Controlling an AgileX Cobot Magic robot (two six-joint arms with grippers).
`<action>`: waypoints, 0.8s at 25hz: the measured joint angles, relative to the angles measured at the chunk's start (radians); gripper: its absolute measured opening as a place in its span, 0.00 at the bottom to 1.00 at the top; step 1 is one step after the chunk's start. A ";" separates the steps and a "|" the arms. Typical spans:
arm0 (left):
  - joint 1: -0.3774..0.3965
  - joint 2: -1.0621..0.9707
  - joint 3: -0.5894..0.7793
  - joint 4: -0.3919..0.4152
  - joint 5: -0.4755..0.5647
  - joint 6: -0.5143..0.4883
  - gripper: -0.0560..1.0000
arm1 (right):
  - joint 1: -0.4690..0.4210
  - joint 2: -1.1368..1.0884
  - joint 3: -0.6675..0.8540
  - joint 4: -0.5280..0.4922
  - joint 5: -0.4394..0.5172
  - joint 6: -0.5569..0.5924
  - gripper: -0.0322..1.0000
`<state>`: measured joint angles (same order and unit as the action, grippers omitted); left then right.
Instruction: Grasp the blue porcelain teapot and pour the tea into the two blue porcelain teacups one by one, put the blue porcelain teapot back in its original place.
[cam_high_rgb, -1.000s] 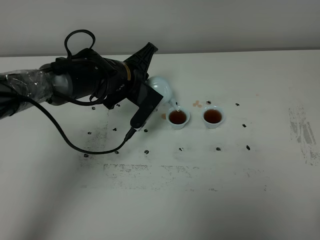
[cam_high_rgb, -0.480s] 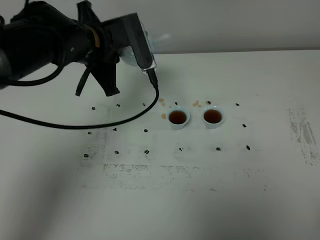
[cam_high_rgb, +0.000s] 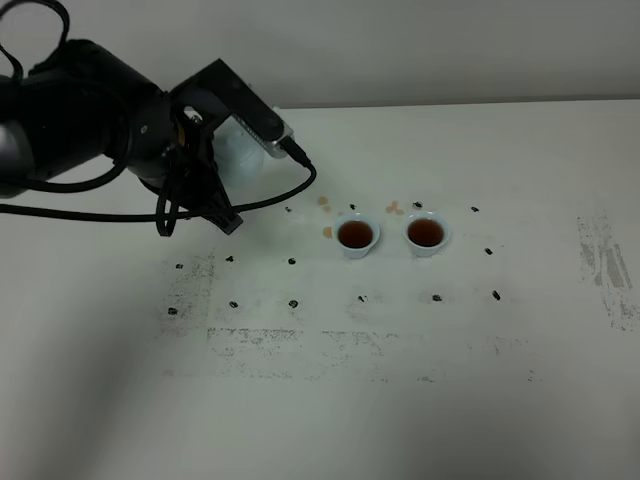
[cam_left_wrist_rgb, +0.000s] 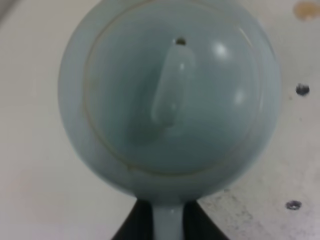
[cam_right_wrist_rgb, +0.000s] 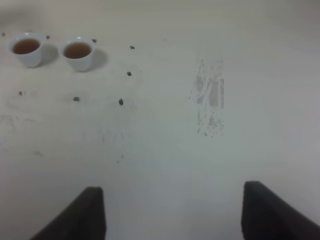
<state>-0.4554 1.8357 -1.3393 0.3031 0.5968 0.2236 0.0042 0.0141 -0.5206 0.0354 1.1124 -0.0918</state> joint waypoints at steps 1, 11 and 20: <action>0.001 0.007 0.020 -0.005 -0.019 -0.001 0.09 | 0.000 0.000 0.000 0.000 0.000 0.000 0.57; 0.009 0.133 0.091 -0.062 -0.150 -0.007 0.09 | 0.000 0.000 0.000 0.000 0.000 0.000 0.57; 0.010 0.177 0.092 -0.085 -0.178 -0.010 0.09 | 0.000 0.000 0.000 0.000 0.000 0.000 0.57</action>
<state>-0.4457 2.0132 -1.2468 0.2184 0.4191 0.2138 0.0042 0.0141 -0.5206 0.0354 1.1124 -0.0918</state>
